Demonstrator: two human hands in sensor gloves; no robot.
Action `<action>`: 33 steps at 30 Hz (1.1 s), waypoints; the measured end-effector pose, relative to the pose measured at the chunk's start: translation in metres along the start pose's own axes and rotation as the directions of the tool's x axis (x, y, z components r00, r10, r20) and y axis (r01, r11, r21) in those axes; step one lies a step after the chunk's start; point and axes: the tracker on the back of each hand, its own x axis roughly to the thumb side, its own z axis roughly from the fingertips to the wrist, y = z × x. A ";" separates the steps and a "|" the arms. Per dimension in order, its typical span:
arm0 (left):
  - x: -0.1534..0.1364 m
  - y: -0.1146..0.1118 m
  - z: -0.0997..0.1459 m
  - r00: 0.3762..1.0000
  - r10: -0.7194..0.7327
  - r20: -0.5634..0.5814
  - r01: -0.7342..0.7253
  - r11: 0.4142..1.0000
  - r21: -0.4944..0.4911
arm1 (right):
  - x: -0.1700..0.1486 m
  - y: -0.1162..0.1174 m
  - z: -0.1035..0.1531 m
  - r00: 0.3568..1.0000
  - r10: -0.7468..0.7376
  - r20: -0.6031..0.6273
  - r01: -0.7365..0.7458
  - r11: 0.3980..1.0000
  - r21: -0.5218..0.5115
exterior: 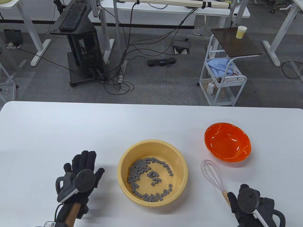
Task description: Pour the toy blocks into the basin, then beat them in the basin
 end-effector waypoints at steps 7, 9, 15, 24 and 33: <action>-0.004 0.005 0.002 0.998 0.060 0.012 -0.061 0.997 0.045 | 0.045 -0.012 -0.013 0.954 -0.113 0.278 0.170 0.967 -0.188; -0.003 0.005 0.002 0.997 0.070 0.022 -0.071 0.996 0.049 | 0.059 -0.004 -0.019 0.930 -0.150 0.336 0.217 0.961 -0.170; -0.001 0.002 0.001 0.991 0.116 0.063 -0.120 0.991 0.063 | 0.087 0.019 -0.035 0.878 -0.197 0.437 0.290 0.944 -0.157; 0.003 -0.001 0.001 0.988 0.120 0.092 -0.126 0.990 0.057 | 0.084 0.044 -0.049 0.885 -0.106 0.453 0.199 0.967 -0.161; 0.008 0.001 0.003 0.991 0.088 0.097 -0.094 0.994 0.057 | 0.071 0.049 -0.043 0.881 -0.150 0.449 0.255 0.949 -0.183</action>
